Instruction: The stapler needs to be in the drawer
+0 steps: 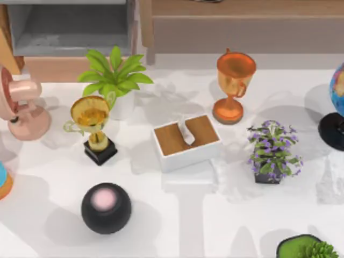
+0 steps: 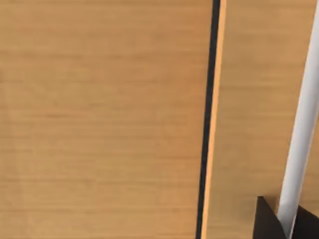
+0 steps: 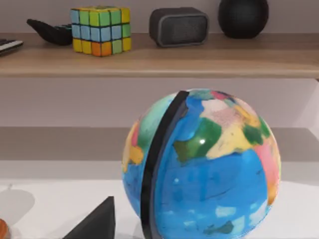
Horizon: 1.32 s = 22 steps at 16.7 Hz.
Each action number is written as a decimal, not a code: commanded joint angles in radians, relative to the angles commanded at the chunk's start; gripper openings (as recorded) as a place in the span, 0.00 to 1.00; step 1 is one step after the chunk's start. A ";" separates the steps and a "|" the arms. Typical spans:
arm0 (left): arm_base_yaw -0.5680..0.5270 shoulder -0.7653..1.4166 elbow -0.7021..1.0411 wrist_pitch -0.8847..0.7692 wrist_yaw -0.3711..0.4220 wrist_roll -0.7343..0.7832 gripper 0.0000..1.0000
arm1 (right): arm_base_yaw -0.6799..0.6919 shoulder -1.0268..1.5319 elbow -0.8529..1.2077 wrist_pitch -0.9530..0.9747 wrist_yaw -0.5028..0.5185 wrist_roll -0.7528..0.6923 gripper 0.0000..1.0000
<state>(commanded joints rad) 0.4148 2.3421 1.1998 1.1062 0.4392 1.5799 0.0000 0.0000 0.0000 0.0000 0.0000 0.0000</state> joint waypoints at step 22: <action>-0.019 0.019 0.055 -0.032 -0.011 -0.009 1.00 | 0.000 0.000 0.000 0.000 0.000 0.000 1.00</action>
<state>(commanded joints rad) 0.3955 2.3614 1.2544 1.0747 0.4285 1.5712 0.0000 0.0000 0.0000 0.0000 0.0000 0.0000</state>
